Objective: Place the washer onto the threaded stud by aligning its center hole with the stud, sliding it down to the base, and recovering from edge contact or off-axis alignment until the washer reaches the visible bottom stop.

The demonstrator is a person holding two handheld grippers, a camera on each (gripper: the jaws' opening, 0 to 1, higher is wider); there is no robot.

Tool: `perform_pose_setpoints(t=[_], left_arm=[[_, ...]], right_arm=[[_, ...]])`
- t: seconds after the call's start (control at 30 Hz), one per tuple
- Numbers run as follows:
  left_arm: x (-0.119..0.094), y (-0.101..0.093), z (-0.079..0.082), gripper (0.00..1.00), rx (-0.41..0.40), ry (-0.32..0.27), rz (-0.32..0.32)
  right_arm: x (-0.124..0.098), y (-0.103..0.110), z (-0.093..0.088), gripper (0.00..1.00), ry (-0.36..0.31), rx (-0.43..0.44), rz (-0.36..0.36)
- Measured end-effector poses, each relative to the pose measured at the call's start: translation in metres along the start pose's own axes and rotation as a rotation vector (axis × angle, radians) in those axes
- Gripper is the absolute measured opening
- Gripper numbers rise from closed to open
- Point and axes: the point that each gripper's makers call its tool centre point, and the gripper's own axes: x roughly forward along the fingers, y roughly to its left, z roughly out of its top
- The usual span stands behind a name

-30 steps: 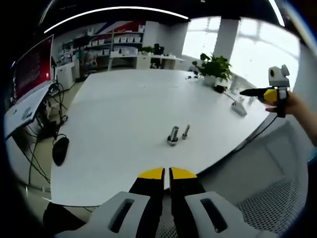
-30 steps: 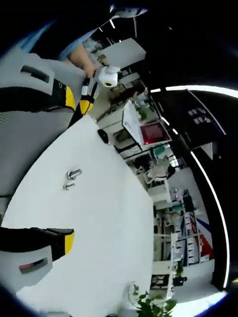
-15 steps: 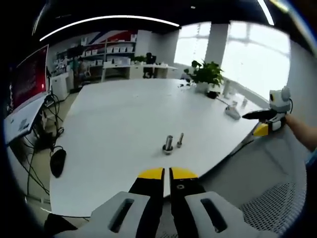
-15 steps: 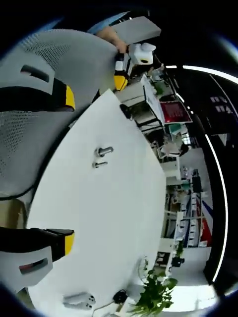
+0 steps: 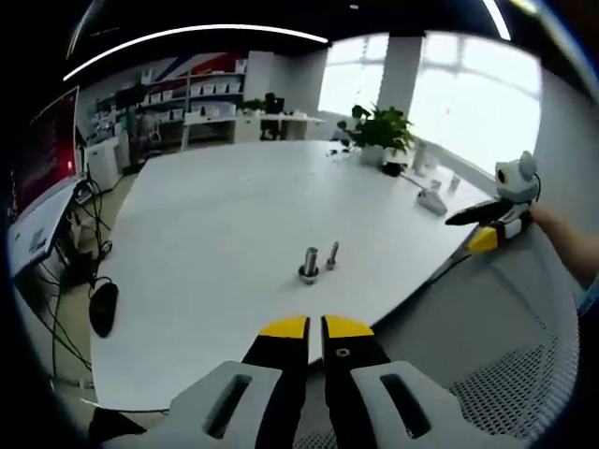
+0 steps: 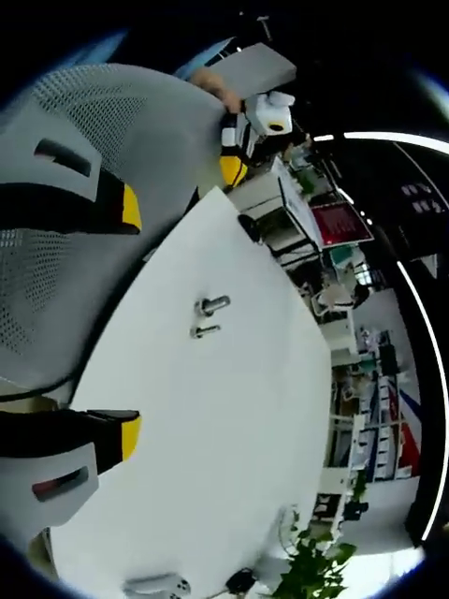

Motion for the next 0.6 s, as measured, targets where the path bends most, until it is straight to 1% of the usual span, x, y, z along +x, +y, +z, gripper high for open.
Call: perform_pose_setpoints(t=[0.07, 0.13, 0.17, 0.23, 0.3, 0.37, 0.4, 0.43, 0.47, 0.53, 0.57, 0.6], left_arm=[[0.000, -0.001, -0.001, 0.03, 0.001, 0.008, -0.006], [0.000, -0.001, -0.001, 0.03, 0.007, 0.007, -0.004], [0.000, -0.001, -0.001, 0.03, 0.007, 0.008, -0.004], [0.000, -0.002, -0.002, 0.02, 0.006, 0.014, -0.007], [0.000, -0.002, -0.002, 0.02, 0.009, 0.011, -0.006], [0.001, -0.003, -0.002, 0.03, 0.009, 0.015, -0.008], [0.001, -0.004, -0.003, 0.03, 0.013, 0.025, -0.012], [0.001, -0.004, -0.004, 0.02, 0.012, 0.029, -0.012], [0.001, -0.003, -0.004, 0.02, 0.011, 0.031, -0.012], [0.001, -0.004, -0.004, 0.03, 0.015, 0.029, -0.014], [0.001, -0.004, -0.004, 0.03, 0.015, 0.032, -0.015], [0.001, -0.004, -0.005, 0.03, 0.015, 0.035, -0.017]], right_arm=[[0.000, -0.002, -0.002, 0.73, 0.009, 0.014, -0.005], [0.000, -0.002, -0.002, 0.73, 0.013, 0.009, -0.010], [-0.002, -0.006, -0.001, 0.73, 0.010, -0.013, -0.031], [-0.003, -0.006, 0.000, 0.72, 0.008, -0.025, -0.029], [-0.002, -0.007, -0.005, 0.68, 0.031, -0.003, -0.021], [-0.005, -0.009, -0.007, 0.65, 0.041, -0.009, -0.038], [-0.006, -0.011, 0.001, 0.63, 0.002, -0.045, -0.054], [-0.008, -0.011, 0.012, 0.61, -0.066, -0.057, -0.064], [-0.009, -0.012, 0.014, 0.61, -0.076, -0.052, -0.070], [-0.007, -0.013, 0.006, 0.61, -0.035, -0.036, -0.070], [-0.006, -0.010, 0.003, 0.61, -0.015, -0.030, -0.056], [-0.006, -0.010, 0.004, 0.60, -0.022, -0.031, -0.053]])
